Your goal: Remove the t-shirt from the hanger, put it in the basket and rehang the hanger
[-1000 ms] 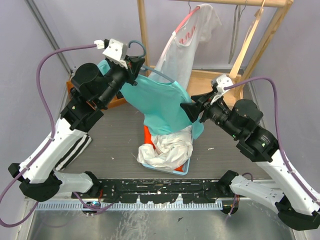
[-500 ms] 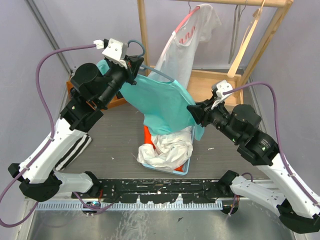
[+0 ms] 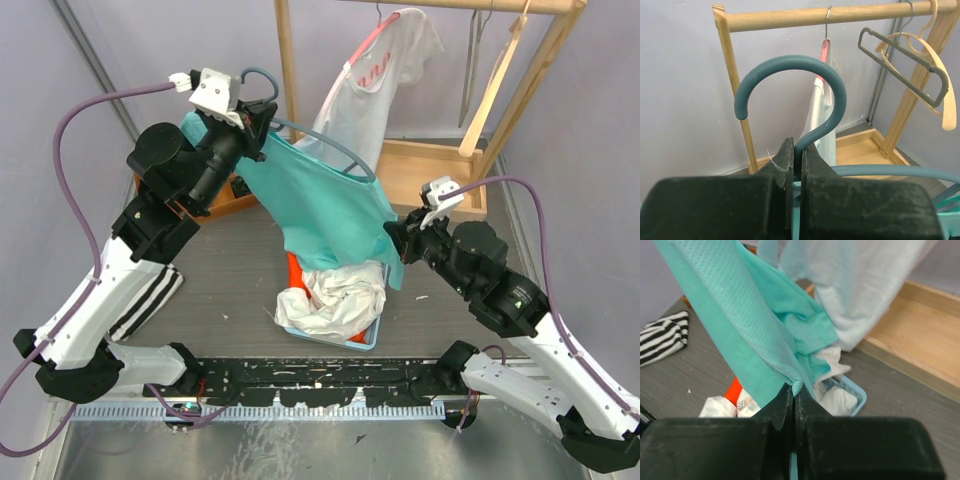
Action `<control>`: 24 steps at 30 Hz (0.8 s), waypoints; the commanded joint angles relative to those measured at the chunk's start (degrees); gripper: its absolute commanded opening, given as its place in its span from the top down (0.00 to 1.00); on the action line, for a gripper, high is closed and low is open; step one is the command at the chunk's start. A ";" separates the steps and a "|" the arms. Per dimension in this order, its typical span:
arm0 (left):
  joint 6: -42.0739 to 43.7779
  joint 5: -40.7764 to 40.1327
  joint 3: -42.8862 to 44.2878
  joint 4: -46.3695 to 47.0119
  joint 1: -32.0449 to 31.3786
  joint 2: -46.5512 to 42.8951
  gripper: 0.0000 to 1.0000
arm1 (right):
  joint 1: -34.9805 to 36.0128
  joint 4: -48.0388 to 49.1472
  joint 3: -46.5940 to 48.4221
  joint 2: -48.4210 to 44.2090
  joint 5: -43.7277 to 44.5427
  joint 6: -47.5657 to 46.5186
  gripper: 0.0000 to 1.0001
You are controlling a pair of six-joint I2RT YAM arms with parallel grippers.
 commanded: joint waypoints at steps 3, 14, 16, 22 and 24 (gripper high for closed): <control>0.56 -4.12 2.71 5.01 0.03 -0.74 1.00 | 0.32 -1.89 -5.01 -2.96 4.94 3.92 0.98; -0.35 -2.26 1.31 5.45 0.01 -1.01 1.00 | 0.31 -1.15 -6.90 -4.29 3.93 5.11 0.97; -0.73 -0.92 0.74 5.47 0.07 -1.56 1.00 | 0.32 -0.94 -6.78 -4.32 3.96 5.11 0.89; -2.34 6.44 -4.75 5.53 0.00 -4.66 1.00 | 0.31 -0.81 -5.56 -4.39 5.70 4.70 0.58; -2.86 6.68 -7.49 5.81 0.00 -6.00 1.00 | 0.31 -1.11 -4.75 -4.55 6.98 4.37 0.54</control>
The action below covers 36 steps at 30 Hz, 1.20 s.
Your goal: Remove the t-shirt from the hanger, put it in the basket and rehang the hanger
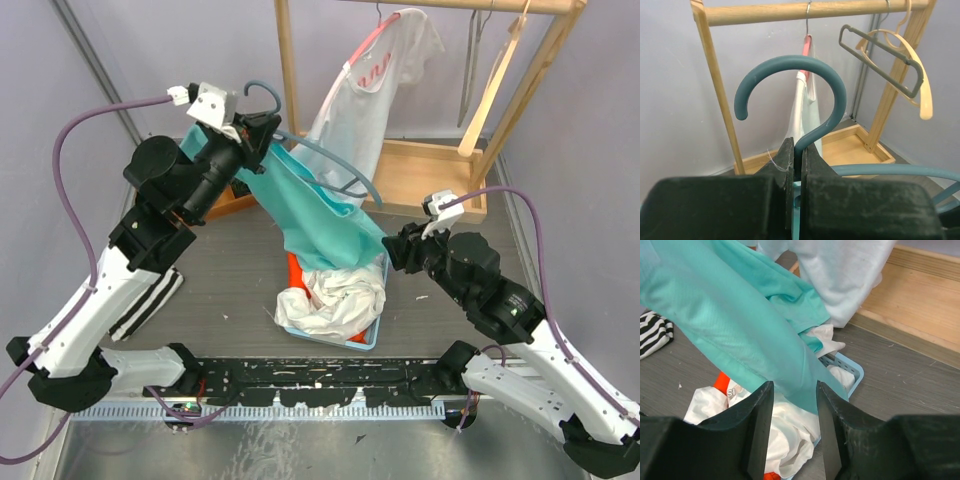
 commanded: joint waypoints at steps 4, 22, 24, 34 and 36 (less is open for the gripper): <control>-2.13 4.29 -6.90 3.71 0.22 -5.04 1.00 | 0.08 0.17 4.84 -1.13 6.13 -1.35 0.51; -6.19 12.43 -11.55 4.62 0.15 -2.43 1.00 | 0.02 4.01 19.32 2.30 -3.88 -2.71 0.50; -6.16 12.82 -11.15 4.16 -0.08 -1.59 1.00 | 0.08 4.89 20.49 3.59 -5.80 -3.09 0.50; -5.44 12.70 -8.62 1.88 -1.31 1.98 1.00 | 0.05 7.37 27.13 13.54 -13.31 -4.80 0.49; -5.36 12.70 -8.27 1.75 -1.51 2.43 1.00 | 0.03 7.79 27.38 14.90 -13.71 -4.89 0.49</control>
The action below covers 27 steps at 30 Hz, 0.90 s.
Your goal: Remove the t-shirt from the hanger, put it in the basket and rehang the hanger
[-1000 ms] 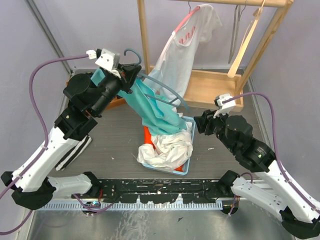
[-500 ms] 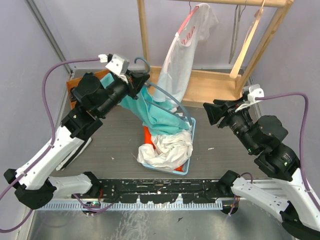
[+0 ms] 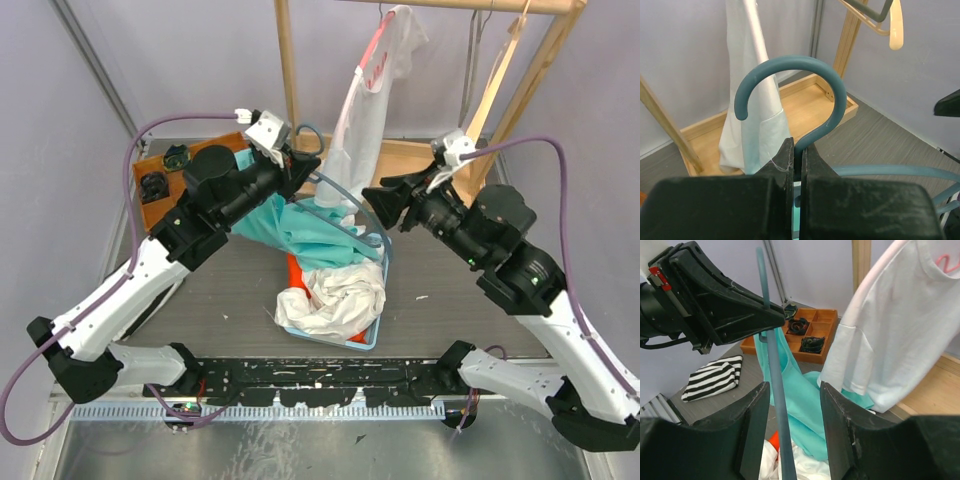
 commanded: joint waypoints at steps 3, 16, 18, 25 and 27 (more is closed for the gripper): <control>0.27 0.94 3.42 0.28 -0.85 0.87 1.00 | 0.10 3.93 2.64 3.91 -4.28 -1.51 0.49; 0.65 0.72 4.70 -0.59 -1.33 0.87 1.00 | 0.62 2.14 1.94 6.74 -6.39 -2.24 0.50; 0.65 0.83 5.07 -0.80 -1.48 2.72 1.00 | 0.77 1.78 1.86 7.08 -6.27 -2.49 0.52; 1.12 1.11 6.13 -1.53 -2.15 3.70 1.00 | 1.39 1.79 1.87 7.82 -5.82 -3.19 0.63; 1.33 1.10 6.48 -1.93 -2.30 3.98 1.00 | 1.49 1.70 1.97 7.98 -5.73 -3.40 0.66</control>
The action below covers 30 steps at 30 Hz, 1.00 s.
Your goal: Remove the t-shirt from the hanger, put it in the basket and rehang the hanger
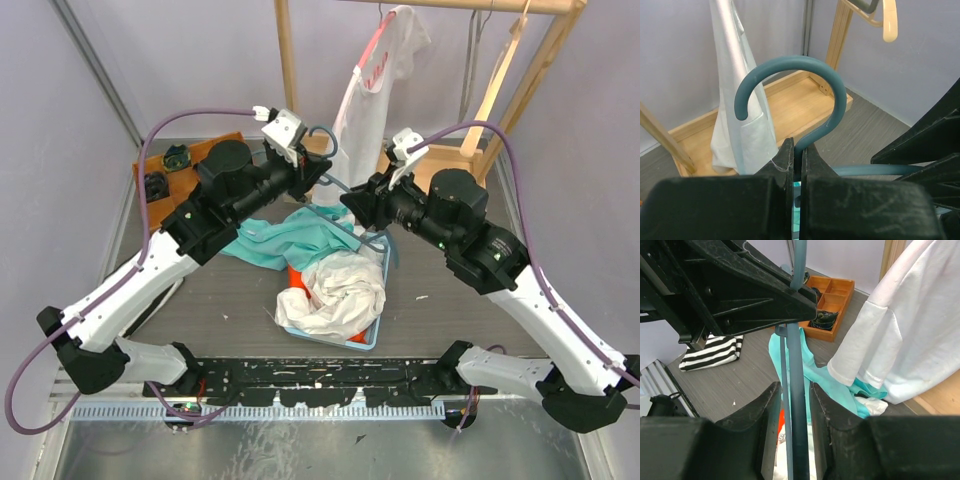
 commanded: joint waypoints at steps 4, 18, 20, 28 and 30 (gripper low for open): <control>0.85 0.65 3.30 0.20 -0.88 0.59 1.00 | 0.63 1.35 1.43 0.16 0.38 -1.42 0.66; 1.86 0.90 3.65 0.29 -2.23 0.65 1.00 | 1.06 0.94 1.54 0.24 1.46 -1.88 0.84; 1.83 0.83 3.65 0.29 -2.33 0.61 1.00 | 1.06 1.05 1.58 0.13 1.85 -1.87 0.92; 2.06 -3.30 3.45 0.18 -2.31 -1.21 0.52 | 1.06 1.84 1.54 -0.41 5.30 -0.63 0.99; 2.33 -4.28 3.68 -0.61 -2.31 -1.98 0.46 | 1.03 2.60 1.32 -0.79 6.20 -0.45 0.99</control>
